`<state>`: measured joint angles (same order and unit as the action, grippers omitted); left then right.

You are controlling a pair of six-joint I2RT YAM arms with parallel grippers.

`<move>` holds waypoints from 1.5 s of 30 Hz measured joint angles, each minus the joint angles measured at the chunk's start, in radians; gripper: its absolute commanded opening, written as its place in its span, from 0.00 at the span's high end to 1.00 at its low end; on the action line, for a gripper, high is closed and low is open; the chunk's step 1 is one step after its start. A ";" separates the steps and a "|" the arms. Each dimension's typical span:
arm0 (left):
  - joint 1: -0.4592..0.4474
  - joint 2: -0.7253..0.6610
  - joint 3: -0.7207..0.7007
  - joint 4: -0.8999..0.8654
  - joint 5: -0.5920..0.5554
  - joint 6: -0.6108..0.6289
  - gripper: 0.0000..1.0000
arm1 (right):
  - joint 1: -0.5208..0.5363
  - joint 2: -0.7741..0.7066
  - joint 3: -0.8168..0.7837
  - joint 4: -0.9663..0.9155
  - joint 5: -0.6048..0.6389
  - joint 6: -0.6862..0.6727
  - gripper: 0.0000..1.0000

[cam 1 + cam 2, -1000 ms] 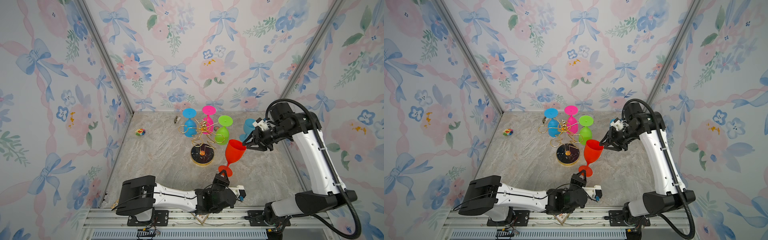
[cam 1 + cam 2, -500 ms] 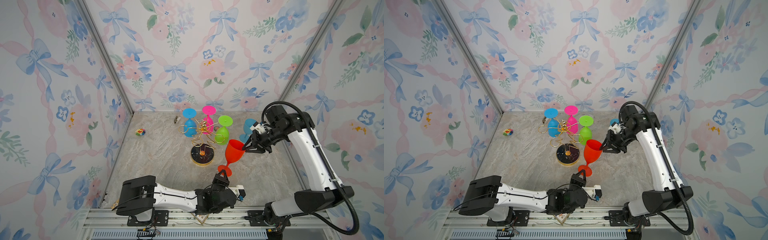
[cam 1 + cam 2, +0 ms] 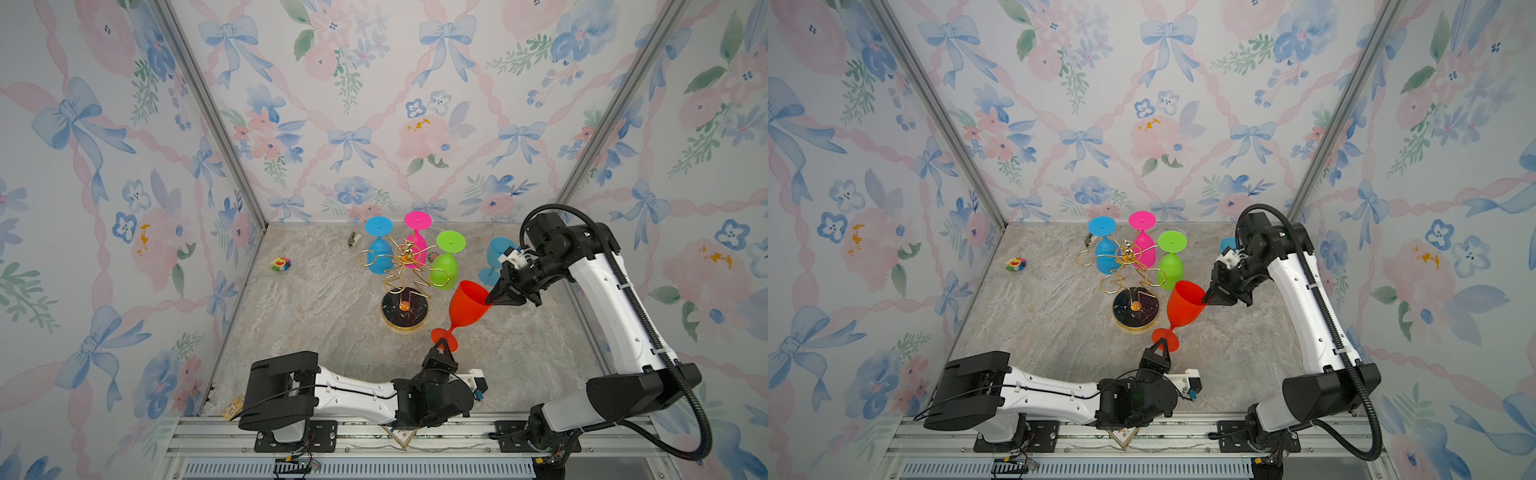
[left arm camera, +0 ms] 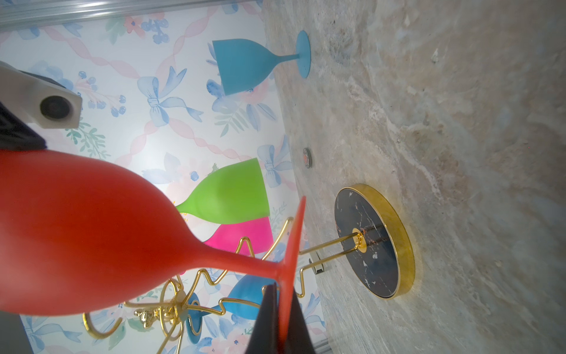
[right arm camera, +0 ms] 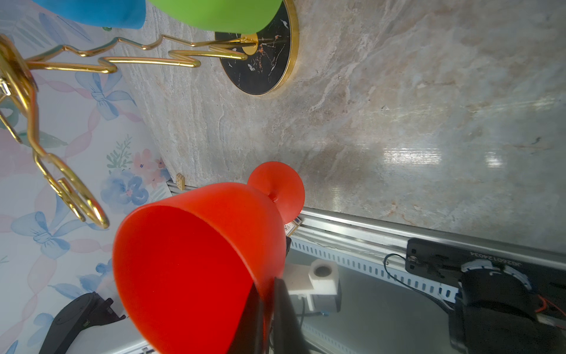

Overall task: Take the wine glass off the wine glass rack
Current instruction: Pick up the wine glass from the wine glass rack.

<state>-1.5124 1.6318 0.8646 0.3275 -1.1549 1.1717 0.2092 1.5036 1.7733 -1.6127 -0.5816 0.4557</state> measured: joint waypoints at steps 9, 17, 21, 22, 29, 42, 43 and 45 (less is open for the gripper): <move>0.000 0.002 -0.015 0.050 -0.025 0.058 0.80 | -0.013 -0.040 -0.059 0.001 0.006 -0.007 1.00; 0.000 0.002 -0.016 0.094 -0.034 0.058 0.59 | -0.023 -0.042 -0.076 0.000 -0.025 -0.007 1.00; 0.000 0.002 -0.020 0.117 -0.025 0.055 0.49 | -0.035 -0.056 -0.081 0.000 -0.050 -0.007 1.00; 0.000 0.001 -0.023 0.121 -0.022 0.055 0.46 | -0.039 -0.061 -0.081 0.000 -0.052 -0.007 1.00; 0.000 -0.040 -0.055 0.128 0.020 0.029 0.30 | -0.084 -0.150 -0.109 0.017 -0.018 -0.003 1.00; 0.000 -0.213 0.029 -0.069 0.179 -0.317 0.14 | -0.107 -0.314 -0.274 0.175 0.237 0.020 1.00; 0.000 -0.236 0.042 -0.090 0.202 -0.365 0.13 | -0.108 -0.314 -0.270 0.182 0.266 0.005 1.00; 0.001 -0.281 0.058 -0.121 0.234 -0.443 0.13 | -0.110 -0.307 -0.251 0.191 0.334 -0.025 1.00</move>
<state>-1.5116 1.3510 0.9226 0.2066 -0.9211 0.7288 0.0994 1.1961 1.5223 -1.4220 -0.2478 0.4309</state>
